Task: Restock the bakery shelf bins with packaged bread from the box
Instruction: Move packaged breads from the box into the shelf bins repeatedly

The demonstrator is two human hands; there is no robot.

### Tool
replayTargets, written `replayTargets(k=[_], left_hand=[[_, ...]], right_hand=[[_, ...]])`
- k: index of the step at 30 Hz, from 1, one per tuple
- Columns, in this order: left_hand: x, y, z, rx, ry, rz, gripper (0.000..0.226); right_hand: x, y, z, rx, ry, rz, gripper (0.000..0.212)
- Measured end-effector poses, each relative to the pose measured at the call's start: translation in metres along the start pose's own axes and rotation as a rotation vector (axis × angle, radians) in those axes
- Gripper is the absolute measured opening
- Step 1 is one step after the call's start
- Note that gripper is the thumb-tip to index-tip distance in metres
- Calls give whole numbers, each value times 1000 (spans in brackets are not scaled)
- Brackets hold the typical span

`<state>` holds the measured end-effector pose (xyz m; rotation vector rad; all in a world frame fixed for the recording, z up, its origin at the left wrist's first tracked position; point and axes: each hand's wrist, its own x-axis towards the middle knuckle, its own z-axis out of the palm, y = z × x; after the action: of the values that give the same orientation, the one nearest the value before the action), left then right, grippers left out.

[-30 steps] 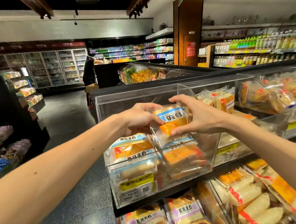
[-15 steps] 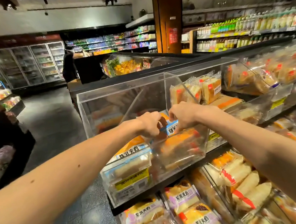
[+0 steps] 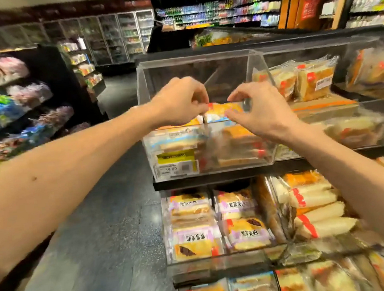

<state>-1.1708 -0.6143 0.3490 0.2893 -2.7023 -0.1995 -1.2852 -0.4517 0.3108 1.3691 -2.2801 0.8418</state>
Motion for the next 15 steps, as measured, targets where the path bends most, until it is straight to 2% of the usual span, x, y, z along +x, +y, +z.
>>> replayTargets(k=[3, 7, 10, 15], left_hand=[[-72, 6, -27, 22, 138, -11, 8], [-211, 6, -42, 143, 72, -124, 14], [-335, 1, -36, 227, -8, -373, 19], [-541, 25, -30, 205, -61, -975, 18]], right_hand=[[-40, -39, 7, 57, -2, -98, 29], [-106, -111, 44, 197, -69, -338, 35], [-169, -174, 94, 374, -257, -452, 38], [-287, -285, 166, 586, -750, -599, 42]])
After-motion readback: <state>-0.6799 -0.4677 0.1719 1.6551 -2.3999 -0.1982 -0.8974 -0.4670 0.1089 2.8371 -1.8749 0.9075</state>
